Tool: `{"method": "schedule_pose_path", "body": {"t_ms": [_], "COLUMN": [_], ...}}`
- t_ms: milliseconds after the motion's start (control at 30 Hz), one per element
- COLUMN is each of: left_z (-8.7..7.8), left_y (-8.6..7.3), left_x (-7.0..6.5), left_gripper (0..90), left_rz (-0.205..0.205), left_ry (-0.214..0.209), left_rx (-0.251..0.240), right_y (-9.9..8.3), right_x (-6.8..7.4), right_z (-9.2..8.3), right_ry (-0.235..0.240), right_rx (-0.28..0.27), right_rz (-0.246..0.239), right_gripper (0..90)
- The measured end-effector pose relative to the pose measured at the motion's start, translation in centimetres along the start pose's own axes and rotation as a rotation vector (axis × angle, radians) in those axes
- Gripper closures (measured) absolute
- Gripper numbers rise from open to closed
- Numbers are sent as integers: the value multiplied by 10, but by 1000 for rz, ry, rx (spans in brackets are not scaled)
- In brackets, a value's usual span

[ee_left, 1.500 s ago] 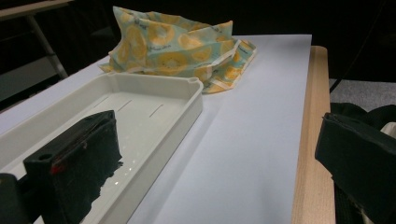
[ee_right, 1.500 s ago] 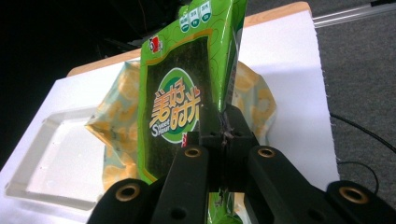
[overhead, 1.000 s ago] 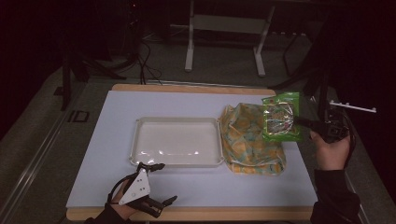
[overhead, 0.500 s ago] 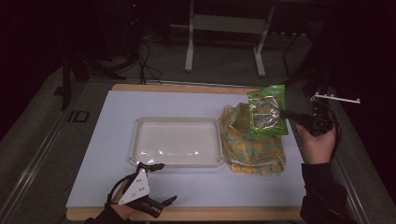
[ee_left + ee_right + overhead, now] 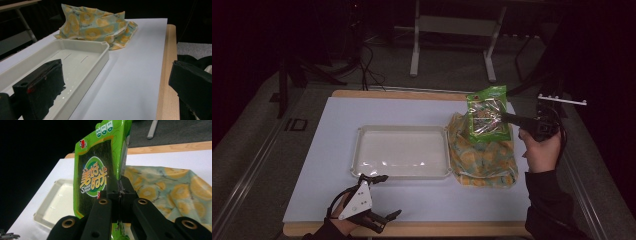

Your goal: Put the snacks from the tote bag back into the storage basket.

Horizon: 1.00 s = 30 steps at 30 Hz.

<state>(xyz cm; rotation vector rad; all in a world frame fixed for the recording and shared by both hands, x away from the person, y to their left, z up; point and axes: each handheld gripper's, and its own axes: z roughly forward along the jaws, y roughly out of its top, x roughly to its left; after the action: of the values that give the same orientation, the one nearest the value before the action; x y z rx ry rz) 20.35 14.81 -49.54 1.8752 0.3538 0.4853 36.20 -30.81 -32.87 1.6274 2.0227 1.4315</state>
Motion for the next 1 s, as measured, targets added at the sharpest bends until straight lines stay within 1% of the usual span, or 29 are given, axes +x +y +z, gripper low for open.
{"method": "schedule_pose_path", "body": {"t_ms": [167, 400, 567, 700, 1000], "left_z": [0, 0, 0, -1, -1], "left_y": [0, 0, 0, 0, 0], "left_x": [0, 0, 0, 0, 0], "left_gripper": [5, 5, 4, 4, 5], "left_rz": [-3, 0, -5, -5, -5], "left_ry": [0, 0, 3, 5, 3], "left_rx": [-2, 0, -1, -1, -2], "right_y": [1, 0, -4, -6, -8], "right_x": [9, 20, 29, 36, 51], "right_z": [9, 22, 35, 46, 61], "right_ry": [12, 39, 66, 77, 99], "right_rx": [7, 14, 31, 53, 70], "right_rz": [-8, -7, -10, -16, -29], "right_gripper": [889, 889, 889, 890, 889]}}
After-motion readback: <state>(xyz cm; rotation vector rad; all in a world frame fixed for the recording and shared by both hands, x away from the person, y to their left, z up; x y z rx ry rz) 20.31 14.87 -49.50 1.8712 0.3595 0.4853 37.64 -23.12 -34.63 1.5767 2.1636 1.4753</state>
